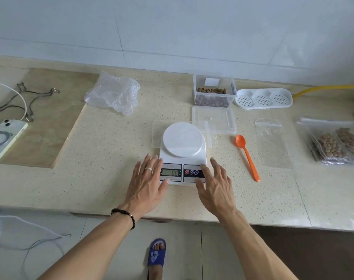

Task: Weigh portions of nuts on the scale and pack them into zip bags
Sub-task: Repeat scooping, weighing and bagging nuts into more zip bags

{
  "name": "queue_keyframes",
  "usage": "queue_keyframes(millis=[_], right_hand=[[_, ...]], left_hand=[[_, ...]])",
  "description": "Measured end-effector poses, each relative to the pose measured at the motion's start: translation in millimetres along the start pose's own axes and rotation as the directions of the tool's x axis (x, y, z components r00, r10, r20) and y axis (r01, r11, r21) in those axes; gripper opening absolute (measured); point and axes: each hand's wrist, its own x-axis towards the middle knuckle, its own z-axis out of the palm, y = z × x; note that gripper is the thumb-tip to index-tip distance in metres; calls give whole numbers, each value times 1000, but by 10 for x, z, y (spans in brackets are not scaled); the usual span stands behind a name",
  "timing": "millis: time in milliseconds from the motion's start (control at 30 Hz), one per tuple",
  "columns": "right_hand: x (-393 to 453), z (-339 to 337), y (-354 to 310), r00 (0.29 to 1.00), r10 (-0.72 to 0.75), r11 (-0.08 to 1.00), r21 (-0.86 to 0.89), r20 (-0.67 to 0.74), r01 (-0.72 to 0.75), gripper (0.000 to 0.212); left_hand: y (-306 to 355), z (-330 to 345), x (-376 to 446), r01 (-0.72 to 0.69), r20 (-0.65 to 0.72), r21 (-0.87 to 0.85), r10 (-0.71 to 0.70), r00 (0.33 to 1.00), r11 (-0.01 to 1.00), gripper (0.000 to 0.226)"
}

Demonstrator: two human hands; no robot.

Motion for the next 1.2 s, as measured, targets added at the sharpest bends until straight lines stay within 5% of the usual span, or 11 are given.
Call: queue_keyframes(millis=[300,433,600,733,933,1200], right_hand=[[492,-366,143,965,252,933,284,-78,-221,51],[852,-523,204,907,416,749,589,-62,-304,44],[1283,-559,296,859,506,561,725,81,-399,43],[1504,-540,310,864,452,435,791,222,-431,26],[1659,-733,275,930,315,380,872,192,-308,13],[1946,-973,408,964,162,471,842,210,-263,13]], left_hand=[[205,-255,840,-165,6,-26,165,986,986,64],[311,-266,1322,-217,56,-38,218,974,976,67],[335,-184,1791,-236,112,-46,240,964,971,66],[351,-176,2018,-270,170,-86,281,945,959,79],[543,-226,2203,-250,276,-108,270,922,962,138],[764,-417,2409,-165,113,-274,202,973,947,118]])
